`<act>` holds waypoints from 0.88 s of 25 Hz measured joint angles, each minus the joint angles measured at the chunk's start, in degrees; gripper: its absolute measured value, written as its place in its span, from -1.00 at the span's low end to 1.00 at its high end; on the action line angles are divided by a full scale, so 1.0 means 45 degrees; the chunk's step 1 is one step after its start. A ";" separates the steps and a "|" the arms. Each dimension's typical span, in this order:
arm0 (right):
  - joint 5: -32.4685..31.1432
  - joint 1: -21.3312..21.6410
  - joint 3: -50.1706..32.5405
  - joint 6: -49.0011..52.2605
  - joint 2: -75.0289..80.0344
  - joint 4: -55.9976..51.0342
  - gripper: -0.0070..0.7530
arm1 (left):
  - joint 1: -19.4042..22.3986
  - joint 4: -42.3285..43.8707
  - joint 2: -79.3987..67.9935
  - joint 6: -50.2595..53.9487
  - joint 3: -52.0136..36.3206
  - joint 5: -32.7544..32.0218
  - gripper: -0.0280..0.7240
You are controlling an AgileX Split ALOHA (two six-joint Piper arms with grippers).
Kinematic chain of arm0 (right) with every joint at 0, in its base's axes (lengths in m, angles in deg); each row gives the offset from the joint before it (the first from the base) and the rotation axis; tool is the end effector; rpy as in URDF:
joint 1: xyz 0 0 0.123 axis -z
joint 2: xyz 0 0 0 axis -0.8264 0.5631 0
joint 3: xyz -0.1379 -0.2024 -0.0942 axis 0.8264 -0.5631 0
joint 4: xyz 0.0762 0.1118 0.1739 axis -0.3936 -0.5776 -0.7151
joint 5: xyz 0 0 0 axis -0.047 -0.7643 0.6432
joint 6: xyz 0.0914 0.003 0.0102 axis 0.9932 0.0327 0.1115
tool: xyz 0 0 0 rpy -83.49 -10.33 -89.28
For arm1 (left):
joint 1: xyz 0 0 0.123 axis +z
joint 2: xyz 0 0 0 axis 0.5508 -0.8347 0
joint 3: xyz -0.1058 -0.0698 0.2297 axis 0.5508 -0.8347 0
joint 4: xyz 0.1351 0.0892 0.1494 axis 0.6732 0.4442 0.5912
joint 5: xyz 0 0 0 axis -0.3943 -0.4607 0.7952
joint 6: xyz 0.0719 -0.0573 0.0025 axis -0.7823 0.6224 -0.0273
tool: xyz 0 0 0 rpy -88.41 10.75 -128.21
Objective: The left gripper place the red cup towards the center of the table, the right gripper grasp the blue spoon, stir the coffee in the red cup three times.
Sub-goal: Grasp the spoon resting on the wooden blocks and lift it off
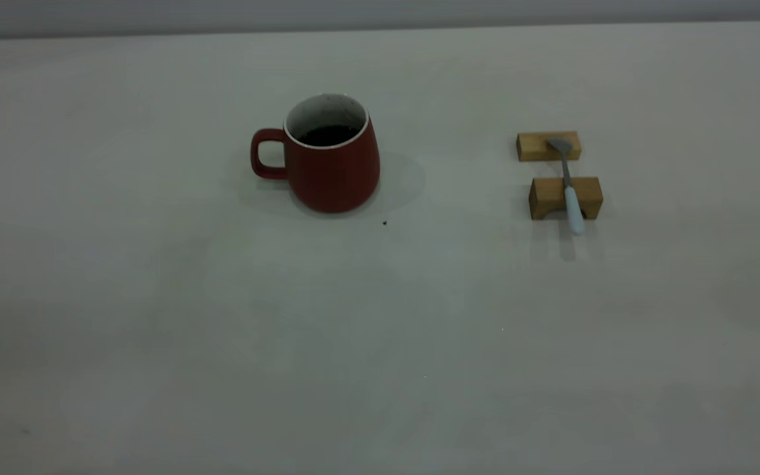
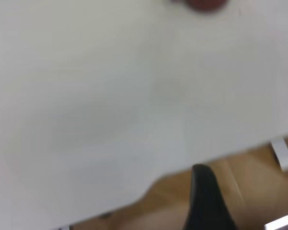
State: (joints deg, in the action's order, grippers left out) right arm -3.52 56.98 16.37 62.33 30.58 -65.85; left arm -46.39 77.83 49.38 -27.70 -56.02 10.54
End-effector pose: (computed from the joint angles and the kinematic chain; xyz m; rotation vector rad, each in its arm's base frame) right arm -0.0076 -0.0014 0.2520 0.0670 2.1413 -0.0132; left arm -0.0037 -0.0029 0.2540 0.2691 2.1589 -0.1721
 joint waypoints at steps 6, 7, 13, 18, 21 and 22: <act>0.0000 0.0000 0.0000 0.0000 0.0000 -0.0160 -0.36 | 0.1776 0.0000 0.0963 0.0000 0.0000 -0.0145 0.46; 0.0000 0.0000 0.0000 0.0000 0.0000 -0.0245 -0.36 | 0.2065 0.0000 0.0962 0.0000 0.0000 -0.0161 0.46; 0.0040 0.0000 0.0000 0.0000 0.0000 -0.0622 -0.36 | 0.2630 0.0000 0.0962 0.0009 0.0000 -0.0161 0.46; 0.1856 0.0000 0.0127 0.0074 0.0590 -0.1696 -0.34 | 0.2630 0.0000 0.0962 0.0009 0.0000 -0.0161 0.46; 0.3404 0.0000 0.0141 -0.0249 0.2191 -0.2259 -0.28 | 0.2630 0.0000 0.0962 0.0009 0.0000 -0.0161 0.46; 0.3879 0.0000 0.0141 -0.0505 0.2927 -0.2360 -0.24 | 0.2630 0.0000 0.0962 0.0009 0.0000 -0.0161 0.46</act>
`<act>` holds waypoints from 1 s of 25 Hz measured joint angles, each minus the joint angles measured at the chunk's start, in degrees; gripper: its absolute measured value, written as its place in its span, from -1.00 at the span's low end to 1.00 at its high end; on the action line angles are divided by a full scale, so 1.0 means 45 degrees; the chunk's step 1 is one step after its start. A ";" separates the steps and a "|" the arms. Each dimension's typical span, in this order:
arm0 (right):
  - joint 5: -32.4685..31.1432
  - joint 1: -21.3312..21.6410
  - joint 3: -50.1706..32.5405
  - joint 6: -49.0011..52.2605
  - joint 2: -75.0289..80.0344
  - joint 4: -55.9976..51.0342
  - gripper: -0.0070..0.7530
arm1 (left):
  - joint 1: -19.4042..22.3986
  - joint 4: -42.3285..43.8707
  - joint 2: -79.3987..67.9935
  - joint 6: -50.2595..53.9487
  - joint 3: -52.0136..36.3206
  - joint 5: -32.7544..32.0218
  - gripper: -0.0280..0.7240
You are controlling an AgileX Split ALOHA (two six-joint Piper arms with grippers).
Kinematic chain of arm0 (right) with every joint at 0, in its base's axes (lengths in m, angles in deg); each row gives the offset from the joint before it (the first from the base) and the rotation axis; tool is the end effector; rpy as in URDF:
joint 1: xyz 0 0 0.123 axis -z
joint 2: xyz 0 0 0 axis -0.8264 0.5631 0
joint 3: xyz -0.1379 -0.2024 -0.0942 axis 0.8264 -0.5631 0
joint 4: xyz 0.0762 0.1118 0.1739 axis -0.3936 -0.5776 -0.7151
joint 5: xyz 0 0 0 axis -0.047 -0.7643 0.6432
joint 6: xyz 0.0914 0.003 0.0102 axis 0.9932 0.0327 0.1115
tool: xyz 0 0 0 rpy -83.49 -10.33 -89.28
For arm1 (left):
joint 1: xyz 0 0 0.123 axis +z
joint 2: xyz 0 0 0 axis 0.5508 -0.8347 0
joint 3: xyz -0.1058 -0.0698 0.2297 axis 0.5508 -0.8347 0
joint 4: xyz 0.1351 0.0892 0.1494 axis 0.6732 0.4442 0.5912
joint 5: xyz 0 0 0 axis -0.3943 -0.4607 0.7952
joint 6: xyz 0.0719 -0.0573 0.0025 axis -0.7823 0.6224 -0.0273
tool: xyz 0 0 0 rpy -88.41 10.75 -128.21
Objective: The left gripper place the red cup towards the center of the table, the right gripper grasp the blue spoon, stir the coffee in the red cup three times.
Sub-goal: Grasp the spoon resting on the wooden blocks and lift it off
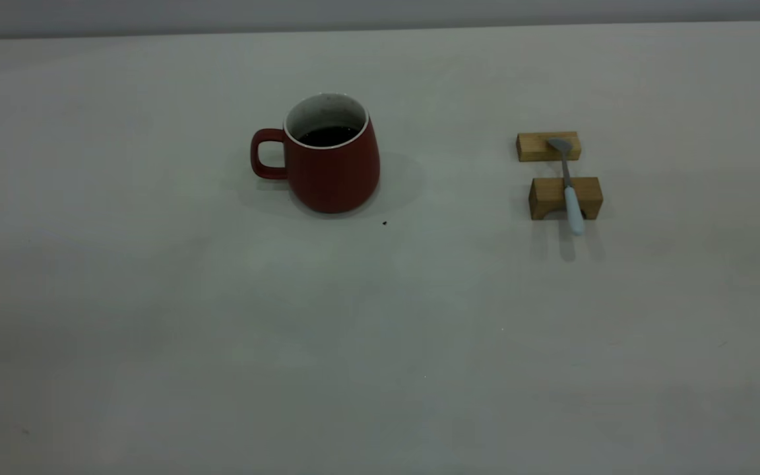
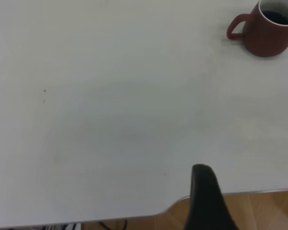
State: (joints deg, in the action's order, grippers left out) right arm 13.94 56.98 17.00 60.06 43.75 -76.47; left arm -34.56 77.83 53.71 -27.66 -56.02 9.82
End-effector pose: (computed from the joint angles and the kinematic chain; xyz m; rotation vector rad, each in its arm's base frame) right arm 0.0383 0.0103 0.2766 0.0644 2.0498 0.1812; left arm -0.0135 -0.0034 0.2525 0.0455 2.1076 -0.0537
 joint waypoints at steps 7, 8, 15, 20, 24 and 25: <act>0.3406 0.0000 0.0000 -0.3173 0.5381 -0.2003 0.22 | 0.0000 0.0000 0.0000 0.0015 0.0000 -0.0005 0.46; 0.3882 0.0000 0.0000 -0.3914 0.6054 -0.2621 0.29 | 0.0000 0.0000 0.0000 0.0015 0.0000 -0.0005 0.46; 0.5470 0.0000 0.0460 -0.9795 1.1643 -0.7767 0.57 | 0.0000 0.0000 0.0000 0.0015 0.0000 -0.0005 0.46; 0.5144 -0.0311 0.1936 -1.2225 1.5404 -1.0235 0.57 | 0.0000 0.0000 0.0000 0.0015 0.0000 -0.0005 0.46; 0.5147 -0.1502 0.3285 -1.2355 1.8168 -1.0292 0.57 | 0.0000 0.0000 0.0000 0.0015 0.0000 -0.0005 0.46; 0.5142 -0.1794 0.3593 -1.2218 1.8856 -1.0202 0.57 | 0.0000 0.0000 0.0000 0.0015 0.0000 -0.0005 0.46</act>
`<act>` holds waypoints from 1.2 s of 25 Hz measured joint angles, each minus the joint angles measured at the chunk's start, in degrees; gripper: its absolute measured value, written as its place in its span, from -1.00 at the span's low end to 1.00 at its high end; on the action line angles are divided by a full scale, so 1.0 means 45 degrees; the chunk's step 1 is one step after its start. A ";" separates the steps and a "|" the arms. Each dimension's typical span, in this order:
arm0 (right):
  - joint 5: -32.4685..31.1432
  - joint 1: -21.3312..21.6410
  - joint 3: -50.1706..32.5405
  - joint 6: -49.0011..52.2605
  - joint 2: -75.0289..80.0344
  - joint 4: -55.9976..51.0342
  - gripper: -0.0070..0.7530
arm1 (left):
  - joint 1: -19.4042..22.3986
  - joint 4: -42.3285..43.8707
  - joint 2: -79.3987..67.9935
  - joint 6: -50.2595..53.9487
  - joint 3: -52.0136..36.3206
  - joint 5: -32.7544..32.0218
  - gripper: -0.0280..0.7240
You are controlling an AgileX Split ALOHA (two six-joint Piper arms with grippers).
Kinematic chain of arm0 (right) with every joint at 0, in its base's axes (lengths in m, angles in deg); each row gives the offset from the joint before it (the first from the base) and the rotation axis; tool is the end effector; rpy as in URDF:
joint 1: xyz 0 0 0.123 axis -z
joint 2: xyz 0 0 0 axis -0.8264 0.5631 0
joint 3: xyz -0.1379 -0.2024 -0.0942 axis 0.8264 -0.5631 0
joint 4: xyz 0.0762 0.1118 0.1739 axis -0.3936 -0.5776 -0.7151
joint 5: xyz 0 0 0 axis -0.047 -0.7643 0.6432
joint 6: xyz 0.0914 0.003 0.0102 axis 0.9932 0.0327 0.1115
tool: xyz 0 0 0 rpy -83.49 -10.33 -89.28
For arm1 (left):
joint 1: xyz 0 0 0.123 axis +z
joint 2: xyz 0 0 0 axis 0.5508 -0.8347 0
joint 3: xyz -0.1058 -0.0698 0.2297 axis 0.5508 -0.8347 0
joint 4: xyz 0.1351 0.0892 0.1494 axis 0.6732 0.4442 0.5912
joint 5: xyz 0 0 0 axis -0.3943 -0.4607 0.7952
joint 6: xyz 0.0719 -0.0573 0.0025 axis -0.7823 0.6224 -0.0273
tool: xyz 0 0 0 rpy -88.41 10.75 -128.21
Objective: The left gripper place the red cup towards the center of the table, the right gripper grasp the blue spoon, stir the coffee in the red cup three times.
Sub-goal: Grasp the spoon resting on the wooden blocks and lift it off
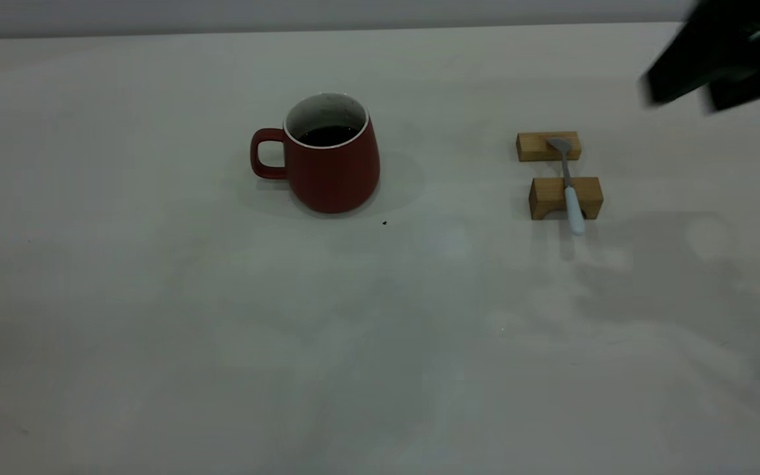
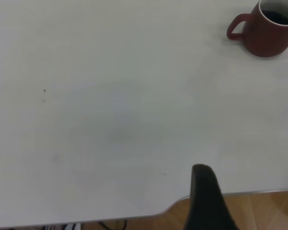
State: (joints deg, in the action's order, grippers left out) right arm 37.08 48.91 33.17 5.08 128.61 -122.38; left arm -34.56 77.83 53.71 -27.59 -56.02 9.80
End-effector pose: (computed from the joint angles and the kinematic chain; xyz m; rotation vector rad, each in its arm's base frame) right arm 0.2724 0.0632 0.1441 -0.3078 2.6437 0.4771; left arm -0.0136 -0.0034 0.2524 0.0442 2.1080 -0.0545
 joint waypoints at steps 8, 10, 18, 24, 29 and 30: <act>-0.0954 -0.1148 0.2980 0.4581 0.3721 0.3616 0.56 | 0.0000 0.0000 0.0000 0.0000 0.0000 0.0000 0.46; -0.1387 -0.1378 0.3749 0.6524 0.4247 0.4958 0.55 | 0.0000 0.0000 0.0000 0.0000 0.0000 0.0000 0.46; -0.2694 -0.2226 0.6334 1.2469 0.6125 0.9961 0.53 | 0.0000 0.0000 0.0000 0.0000 0.0000 0.0000 0.46; -0.2932 -0.2310 0.7643 1.2824 0.7517 1.0292 0.52 | 0.0000 0.0000 0.0000 0.0000 0.0000 0.0000 0.46; -0.2991 -0.2310 0.8110 1.2854 0.8043 1.0279 0.52 | 0.0000 0.0000 0.0000 0.0000 0.0000 0.0000 0.46; -0.2991 -0.2310 0.8165 1.2854 0.8135 1.0279 0.52 | 0.0000 0.0000 0.0000 0.0000 0.0000 0.0000 0.46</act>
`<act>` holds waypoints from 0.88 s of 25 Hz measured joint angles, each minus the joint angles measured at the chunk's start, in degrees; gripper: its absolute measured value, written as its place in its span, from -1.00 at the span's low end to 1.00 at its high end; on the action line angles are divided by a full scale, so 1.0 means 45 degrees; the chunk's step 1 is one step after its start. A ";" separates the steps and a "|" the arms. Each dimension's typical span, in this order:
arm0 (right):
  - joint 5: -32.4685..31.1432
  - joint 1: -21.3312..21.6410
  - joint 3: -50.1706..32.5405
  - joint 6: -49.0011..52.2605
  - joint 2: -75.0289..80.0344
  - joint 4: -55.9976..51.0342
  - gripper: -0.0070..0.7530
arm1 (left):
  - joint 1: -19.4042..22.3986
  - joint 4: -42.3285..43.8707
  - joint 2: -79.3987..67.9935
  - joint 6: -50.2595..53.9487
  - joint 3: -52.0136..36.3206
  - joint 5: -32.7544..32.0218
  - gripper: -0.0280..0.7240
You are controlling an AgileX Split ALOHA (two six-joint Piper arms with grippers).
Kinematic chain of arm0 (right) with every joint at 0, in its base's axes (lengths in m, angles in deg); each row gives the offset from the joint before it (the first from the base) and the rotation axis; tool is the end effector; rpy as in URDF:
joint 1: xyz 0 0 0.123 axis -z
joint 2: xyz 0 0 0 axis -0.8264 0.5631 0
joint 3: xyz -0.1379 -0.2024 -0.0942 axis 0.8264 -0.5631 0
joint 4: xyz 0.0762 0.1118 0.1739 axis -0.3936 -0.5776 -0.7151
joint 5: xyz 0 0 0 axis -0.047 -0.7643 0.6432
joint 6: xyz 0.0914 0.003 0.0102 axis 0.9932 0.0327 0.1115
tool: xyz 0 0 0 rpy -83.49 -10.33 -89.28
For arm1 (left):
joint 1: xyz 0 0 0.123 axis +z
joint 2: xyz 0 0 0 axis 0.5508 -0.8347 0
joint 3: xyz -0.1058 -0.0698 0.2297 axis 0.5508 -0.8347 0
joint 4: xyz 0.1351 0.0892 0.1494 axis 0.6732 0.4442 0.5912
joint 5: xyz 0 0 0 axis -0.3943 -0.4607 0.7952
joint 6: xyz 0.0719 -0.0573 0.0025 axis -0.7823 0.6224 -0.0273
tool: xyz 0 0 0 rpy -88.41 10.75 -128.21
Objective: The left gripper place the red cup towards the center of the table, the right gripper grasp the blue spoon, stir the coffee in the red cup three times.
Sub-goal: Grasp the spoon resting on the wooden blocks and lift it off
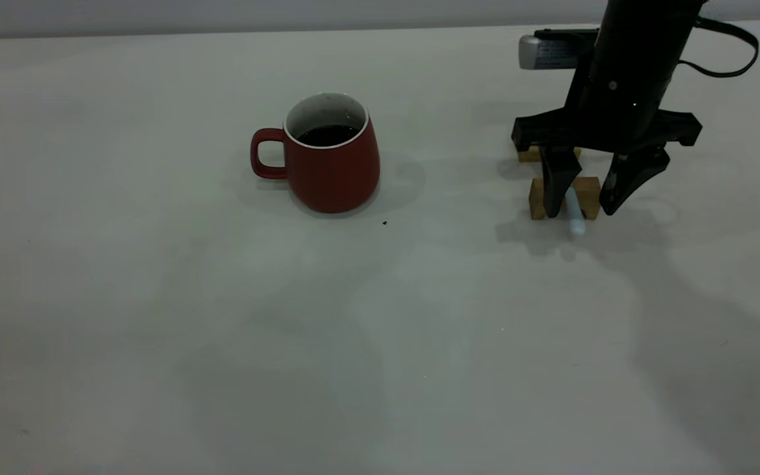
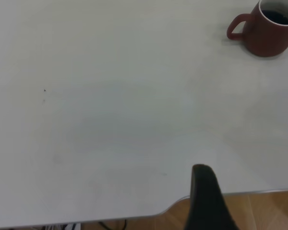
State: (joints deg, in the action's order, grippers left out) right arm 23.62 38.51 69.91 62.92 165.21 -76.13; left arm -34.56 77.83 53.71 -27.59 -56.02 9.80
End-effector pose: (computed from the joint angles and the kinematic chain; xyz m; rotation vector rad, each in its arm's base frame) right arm 0.3596 0.1207 0.0344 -0.1943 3.0920 0.1682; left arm -0.0136 -0.0034 0.2524 0.0442 2.1080 -0.0545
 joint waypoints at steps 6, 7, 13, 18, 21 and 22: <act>0.0245 0.0000 0.0028 0.0000 0.0573 -0.0045 0.51 | 0.0000 0.0000 0.0000 0.0000 0.0000 0.0000 0.46; 0.0270 0.0000 0.0028 0.0000 0.0655 -0.0045 0.51 | 0.0000 0.0000 0.0000 0.0000 0.0000 0.0000 0.46; 0.0594 0.0000 0.0043 0.0000 0.0839 -0.0045 0.31 | 0.0000 0.0000 0.0000 0.0013 0.0000 0.0000 0.46; 0.0492 0.0000 0.0058 0.0000 0.0839 -0.0045 -0.21 | 0.0000 0.0000 0.0000 0.0013 0.0000 0.0000 0.46; 0.0403 0.0000 0.0065 0.0010 0.0839 -0.0045 -0.67 | 0.0000 0.0000 0.0000 0.0013 0.0000 0.0000 0.46; 0.0351 0.0000 0.0065 0.0010 0.0812 -0.0045 -0.68 | 0.0000 0.0000 0.0000 0.0013 0.0000 0.0000 0.46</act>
State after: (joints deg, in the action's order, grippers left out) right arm 25.20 38.51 70.20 62.97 168.87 -76.33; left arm -34.56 77.83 53.71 -27.53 -56.02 9.80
